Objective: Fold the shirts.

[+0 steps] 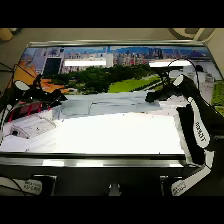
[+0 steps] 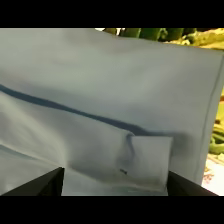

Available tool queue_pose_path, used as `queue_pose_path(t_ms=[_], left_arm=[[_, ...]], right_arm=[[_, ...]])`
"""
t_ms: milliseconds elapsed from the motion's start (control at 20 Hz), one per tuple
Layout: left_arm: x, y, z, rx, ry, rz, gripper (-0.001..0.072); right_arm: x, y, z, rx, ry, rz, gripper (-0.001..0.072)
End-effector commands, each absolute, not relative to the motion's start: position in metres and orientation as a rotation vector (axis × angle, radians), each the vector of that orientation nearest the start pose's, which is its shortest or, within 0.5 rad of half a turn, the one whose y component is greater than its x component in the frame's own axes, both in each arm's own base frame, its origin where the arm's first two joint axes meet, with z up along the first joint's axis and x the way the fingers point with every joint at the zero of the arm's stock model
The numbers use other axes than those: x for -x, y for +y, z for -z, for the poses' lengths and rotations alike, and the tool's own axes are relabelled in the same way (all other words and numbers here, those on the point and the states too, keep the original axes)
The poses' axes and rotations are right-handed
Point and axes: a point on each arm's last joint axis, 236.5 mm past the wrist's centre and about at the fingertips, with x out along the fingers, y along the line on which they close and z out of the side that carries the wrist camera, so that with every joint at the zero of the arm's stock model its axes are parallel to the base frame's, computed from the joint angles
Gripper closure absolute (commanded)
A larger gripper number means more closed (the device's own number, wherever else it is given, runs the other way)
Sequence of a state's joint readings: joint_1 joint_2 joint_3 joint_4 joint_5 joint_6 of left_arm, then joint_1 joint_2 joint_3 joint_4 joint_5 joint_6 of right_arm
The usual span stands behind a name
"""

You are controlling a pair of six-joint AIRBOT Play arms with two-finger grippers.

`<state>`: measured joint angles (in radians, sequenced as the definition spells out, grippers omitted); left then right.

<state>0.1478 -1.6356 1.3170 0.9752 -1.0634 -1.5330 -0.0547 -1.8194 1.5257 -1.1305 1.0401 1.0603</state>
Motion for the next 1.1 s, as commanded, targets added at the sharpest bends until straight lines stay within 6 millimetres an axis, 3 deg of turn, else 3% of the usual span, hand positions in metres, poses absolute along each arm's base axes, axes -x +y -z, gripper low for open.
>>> queue_pose_path(t_ms=[0,100,200,350,550,600,650,700,750,800,850,900,1050], left_arm=[[-0.451,-0.043,0.036,0.644,1.334,0.188,0.0193],[-0.448,-0.042,0.013,0.593,1.313,0.241,0.0194],[-0.449,-0.048,-0.011,0.551,1.256,0.268,0.0194],[-0.445,-0.072,-0.038,0.498,1.208,0.321,0.0194],[-0.437,-0.114,-0.054,0.432,1.19,0.405,0.0194],[-0.435,-0.124,-0.054,0.419,1.191,0.422,0.0194],[-0.436,-0.133,-0.054,0.407,1.185,0.437,0.0194],[-0.438,-0.142,-0.055,0.398,1.172,0.446,0.0196],[-0.441,-0.151,-0.054,0.389,1.154,0.456,0.0203],[-0.445,-0.16,-0.053,0.381,1.136,0.463,0.0223],[-0.449,-0.17,-0.051,0.373,1.123,0.472,0.0394],[-0.452,-0.183,-0.045,0.363,1.113,0.484,0.0646],[-0.453,-0.241,-0.016,0.364,1.121,0.543,0.0674]], right_arm=[[-0.497,0.038,0.064,-0.008,1.217,-0.479,-0.0004],[-0.489,0.005,0.064,-0.097,1.248,-0.424,-0.0005],[-0.487,-0.005,0.072,-0.254,1.259,-0.41,-0.0004],[-0.492,0.022,0.084,-0.439,1.256,-0.477,-0.0005],[-0.497,0.072,0.101,-0.521,1.271,-0.549,0.0003],[-0.497,0.082,0.103,-0.525,1.278,-0.549,0.0058],[-0.499,0.09,0.1,-0.517,1.269,-0.558,0.0263],[-0.502,0.096,0.094,-0.517,1.254,-0.572,0.0563],[-0.504,0.099,0.081,-0.527,1.229,-0.593,0.0695],[-0.508,0.102,0.063,-0.504,1.184,-0.626,0.0695],[-0.51,0.103,0.04,-0.462,1.137,-0.656,0.0695],[-0.508,0.105,0.015,-0.424,1.095,-0.679,0.0695],[-0.484,0.115,-0.062,-0.32,1.013,-0.752,0.0696]])
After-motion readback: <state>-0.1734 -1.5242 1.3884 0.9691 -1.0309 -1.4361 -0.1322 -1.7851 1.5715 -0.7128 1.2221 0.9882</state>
